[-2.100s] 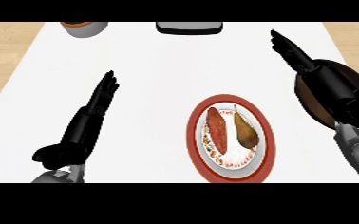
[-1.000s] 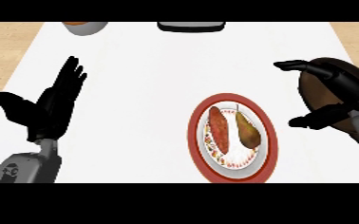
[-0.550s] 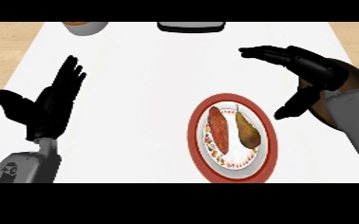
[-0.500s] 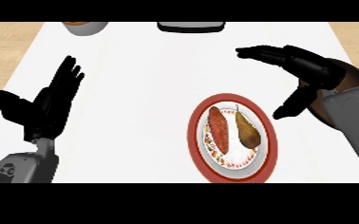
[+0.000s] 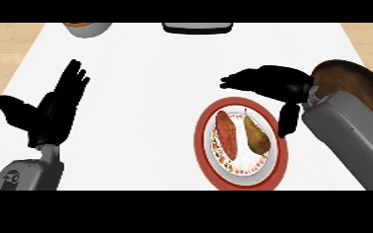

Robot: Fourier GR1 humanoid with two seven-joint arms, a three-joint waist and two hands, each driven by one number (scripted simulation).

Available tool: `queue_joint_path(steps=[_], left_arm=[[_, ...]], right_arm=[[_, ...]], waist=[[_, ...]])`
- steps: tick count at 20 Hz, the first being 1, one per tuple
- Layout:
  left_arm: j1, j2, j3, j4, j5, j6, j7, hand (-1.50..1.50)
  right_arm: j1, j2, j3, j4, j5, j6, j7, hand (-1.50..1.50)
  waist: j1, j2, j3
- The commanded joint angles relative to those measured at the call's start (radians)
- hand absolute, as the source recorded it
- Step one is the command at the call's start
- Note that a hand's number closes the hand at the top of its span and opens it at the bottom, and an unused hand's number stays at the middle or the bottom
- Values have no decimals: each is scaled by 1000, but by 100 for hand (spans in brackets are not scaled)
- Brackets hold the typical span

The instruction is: Pick the sweet potato from the plate and place it in the pan

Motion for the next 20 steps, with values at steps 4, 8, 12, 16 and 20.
queue_joint_path(steps=[4,8,12,16,20], left_arm=[[61,-22,13,-34,-15,-19,-29,0],[28,7,36,-68,-12,-11,47,0],[-12,-16,58,37,-13,-44,-3,0],[-49,-47,33,-47,-57,7,97,0],[43,-56,41,-7,-68,-48,-29,0]], right_arm=[[85,8,32,-181,101,98,86,-150],[84,-37,85,-173,243,32,42,-150],[154,-28,49,-305,297,48,114,-150],[178,63,15,-353,330,116,167,-150],[168,210,52,-353,371,138,250,-150]], waist=[[-10,-3,1],[-3,-2,1],[-12,-1,1],[-8,-1,1],[-4,0,1]])
